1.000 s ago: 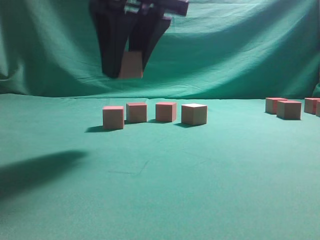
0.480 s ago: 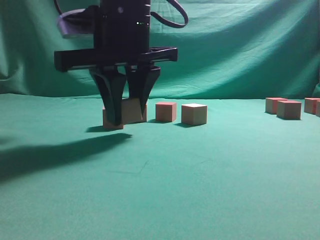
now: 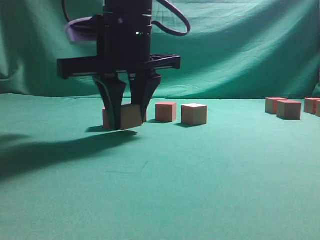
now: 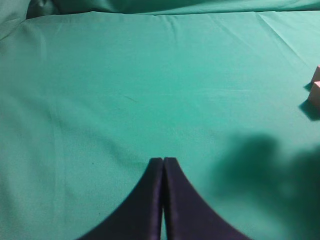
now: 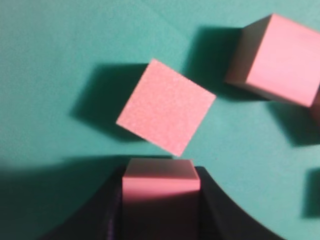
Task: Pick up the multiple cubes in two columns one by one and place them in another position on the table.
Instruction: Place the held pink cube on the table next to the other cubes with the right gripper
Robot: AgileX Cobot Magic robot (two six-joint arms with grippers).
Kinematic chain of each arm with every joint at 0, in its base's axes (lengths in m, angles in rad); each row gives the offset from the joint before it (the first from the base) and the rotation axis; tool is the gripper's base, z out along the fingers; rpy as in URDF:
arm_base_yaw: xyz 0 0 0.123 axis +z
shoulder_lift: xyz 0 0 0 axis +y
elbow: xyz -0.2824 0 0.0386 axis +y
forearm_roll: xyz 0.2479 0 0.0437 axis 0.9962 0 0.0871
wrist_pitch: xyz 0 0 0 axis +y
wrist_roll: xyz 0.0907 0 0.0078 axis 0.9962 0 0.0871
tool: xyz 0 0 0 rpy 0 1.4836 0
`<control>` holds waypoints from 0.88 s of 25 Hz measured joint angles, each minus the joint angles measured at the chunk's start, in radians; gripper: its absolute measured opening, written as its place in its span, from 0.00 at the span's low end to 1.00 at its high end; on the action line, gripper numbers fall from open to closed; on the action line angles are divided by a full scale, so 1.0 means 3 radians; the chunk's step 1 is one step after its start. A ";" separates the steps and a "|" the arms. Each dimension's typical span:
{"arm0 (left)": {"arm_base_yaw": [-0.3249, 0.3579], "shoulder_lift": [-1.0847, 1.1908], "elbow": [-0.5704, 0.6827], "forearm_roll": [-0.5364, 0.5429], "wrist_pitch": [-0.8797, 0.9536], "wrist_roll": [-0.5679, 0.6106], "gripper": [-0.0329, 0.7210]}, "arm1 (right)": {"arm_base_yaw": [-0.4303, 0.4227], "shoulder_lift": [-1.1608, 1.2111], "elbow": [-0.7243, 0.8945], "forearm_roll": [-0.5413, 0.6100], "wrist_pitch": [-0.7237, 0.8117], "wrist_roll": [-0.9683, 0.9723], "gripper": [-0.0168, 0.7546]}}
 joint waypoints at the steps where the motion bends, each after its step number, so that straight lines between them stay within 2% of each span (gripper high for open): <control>1: 0.0000 0.0000 0.0000 0.0000 0.0000 0.0000 0.04 | 0.0000 0.0007 0.0000 0.0007 0.0000 0.0006 0.38; 22: 0.0000 0.0000 0.0000 0.0000 0.0000 0.0000 0.04 | 0.0000 0.0053 -0.0002 0.0014 -0.0043 0.0006 0.38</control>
